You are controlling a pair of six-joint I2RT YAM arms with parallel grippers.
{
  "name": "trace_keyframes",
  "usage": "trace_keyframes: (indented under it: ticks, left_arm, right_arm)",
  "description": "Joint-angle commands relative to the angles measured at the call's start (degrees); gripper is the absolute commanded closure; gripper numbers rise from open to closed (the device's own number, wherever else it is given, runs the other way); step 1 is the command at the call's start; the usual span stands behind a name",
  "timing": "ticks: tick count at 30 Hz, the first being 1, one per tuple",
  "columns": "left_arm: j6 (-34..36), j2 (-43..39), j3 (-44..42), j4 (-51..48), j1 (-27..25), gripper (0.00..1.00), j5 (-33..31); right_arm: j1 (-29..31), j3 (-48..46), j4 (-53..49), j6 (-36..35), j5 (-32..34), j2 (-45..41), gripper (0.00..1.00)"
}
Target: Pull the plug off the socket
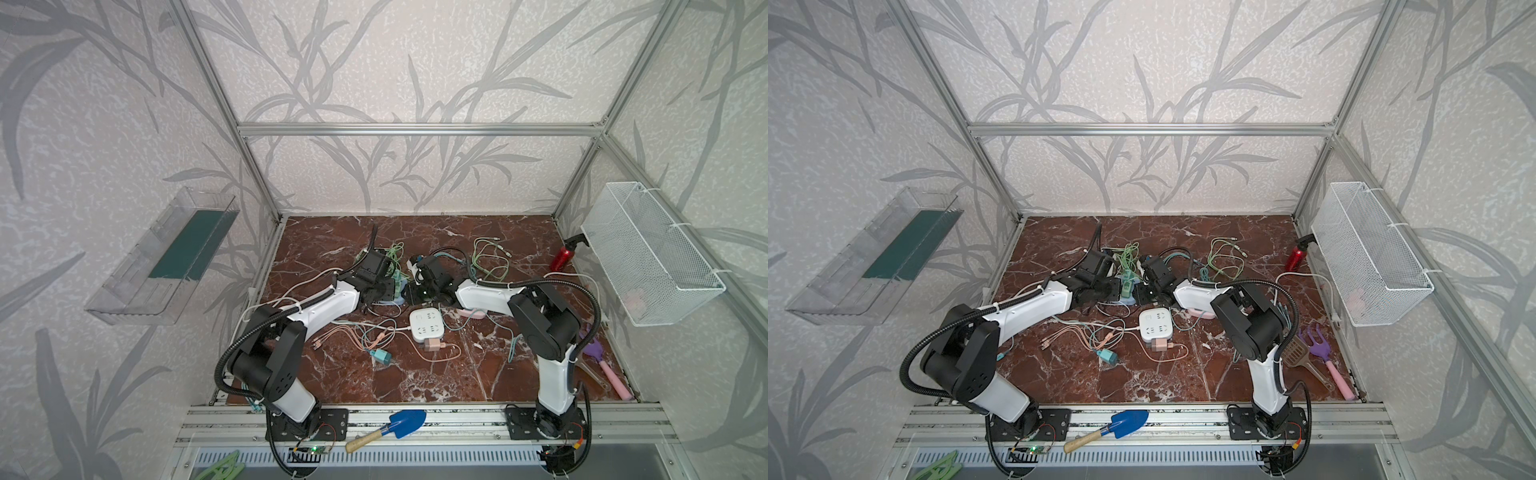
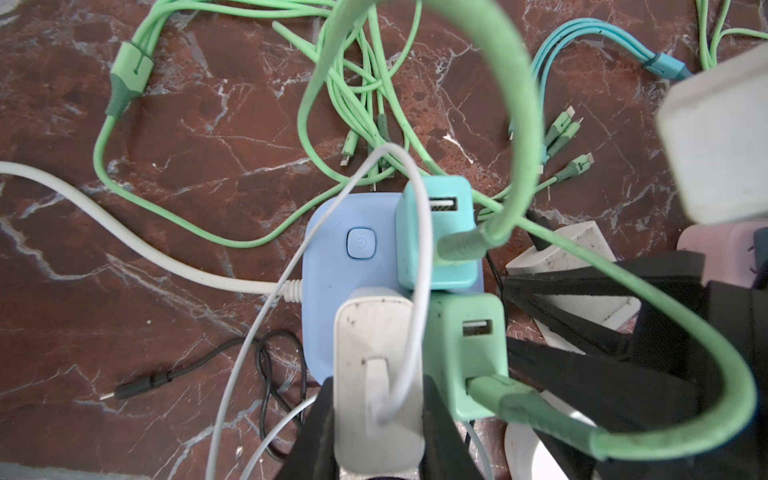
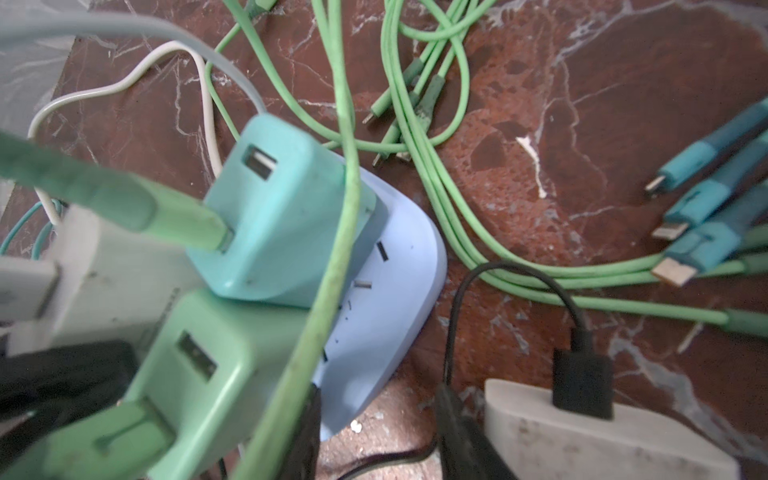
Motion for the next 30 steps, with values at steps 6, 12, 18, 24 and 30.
trace_keyframes:
  ticks: [6, 12, 18, 24, 30]
  left_arm:
    - [0.49, 0.11, 2.71, -0.11, -0.73, 0.82, -0.98]
    - [0.75, 0.07, 3.93, 0.08, -0.87, 0.82, -0.79]
    - [0.83, -0.26, 4.38, 1.76, -0.86, 0.82, -0.19]
    - [0.70, 0.93, 4.91, 3.00, -0.86, 0.82, 0.56]
    - [1.21, 3.36, 6.31, 0.75, -1.27, 0.82, 0.62]
  right_arm:
    - [-0.21, 3.96, -3.82, 0.42, 0.73, 1.09, 0.56]
    - [-0.05, 7.47, -8.14, -1.40, 1.53, 3.69, 0.57]
    - [0.40, 9.79, -12.37, -4.17, 4.70, 5.18, 0.57]
    - [0.65, 10.27, -13.88, -5.67, 6.35, 5.62, 0.57]
    - [1.88, 12.28, -15.27, -7.80, 6.12, 6.66, 0.56]
